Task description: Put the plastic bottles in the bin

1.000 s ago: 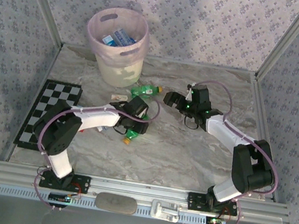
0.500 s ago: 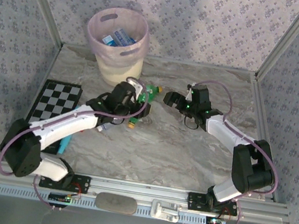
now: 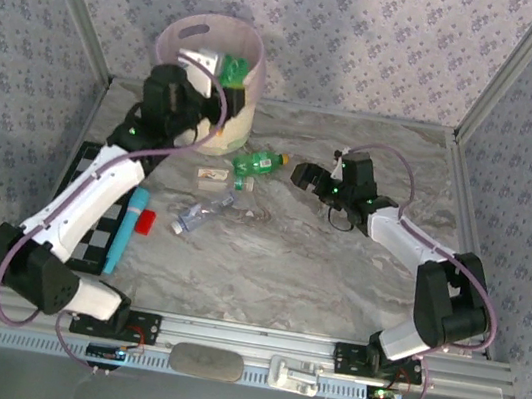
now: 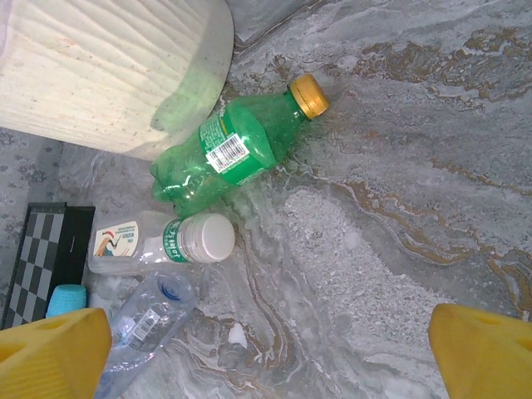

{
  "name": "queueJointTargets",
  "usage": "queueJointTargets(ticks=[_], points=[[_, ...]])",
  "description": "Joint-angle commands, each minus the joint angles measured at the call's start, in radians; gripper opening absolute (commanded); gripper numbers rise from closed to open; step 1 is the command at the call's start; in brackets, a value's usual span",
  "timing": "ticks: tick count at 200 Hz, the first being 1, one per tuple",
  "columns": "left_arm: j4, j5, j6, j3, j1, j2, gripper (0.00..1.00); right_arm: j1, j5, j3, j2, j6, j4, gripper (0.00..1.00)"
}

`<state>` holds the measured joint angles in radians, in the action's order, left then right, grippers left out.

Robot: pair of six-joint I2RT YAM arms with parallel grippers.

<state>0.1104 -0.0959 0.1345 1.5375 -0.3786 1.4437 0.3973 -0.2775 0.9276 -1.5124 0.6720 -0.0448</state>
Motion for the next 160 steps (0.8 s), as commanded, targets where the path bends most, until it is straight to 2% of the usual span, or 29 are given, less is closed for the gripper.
queueJointTargets(ticks=[1, 46, 90, 119, 133, 160], points=[[0.073, -0.042, -0.093, 0.135, 0.069, 0.081, 0.51, 0.002, -0.013, -0.018, 0.028, 0.015, -0.023, 1.0], [0.274, -0.058, -0.166, 0.491, 0.166, 0.314, 0.52, 0.0, -0.008, -0.026, 0.037, 0.008, -0.012, 1.0], [0.514, -0.014, -0.249, 0.882, 0.172, 0.569, 0.52, -0.001, -0.001, -0.024, 0.045, 0.003, 0.003, 1.0], [0.698, -0.006, -0.244, 1.13, 0.172, 0.73, 0.53, -0.001, 0.013, -0.024, 0.062, -0.005, 0.02, 1.0], [0.739, -0.054, -0.207, 1.177, 0.17, 0.767, 0.53, -0.003, 0.021, -0.023, 0.067, -0.01, 0.028, 1.0], [0.708, -0.126, -0.141, 1.144, 0.163, 0.773, 0.53, -0.003, 0.022, -0.02, 0.069, -0.013, 0.034, 1.0]])
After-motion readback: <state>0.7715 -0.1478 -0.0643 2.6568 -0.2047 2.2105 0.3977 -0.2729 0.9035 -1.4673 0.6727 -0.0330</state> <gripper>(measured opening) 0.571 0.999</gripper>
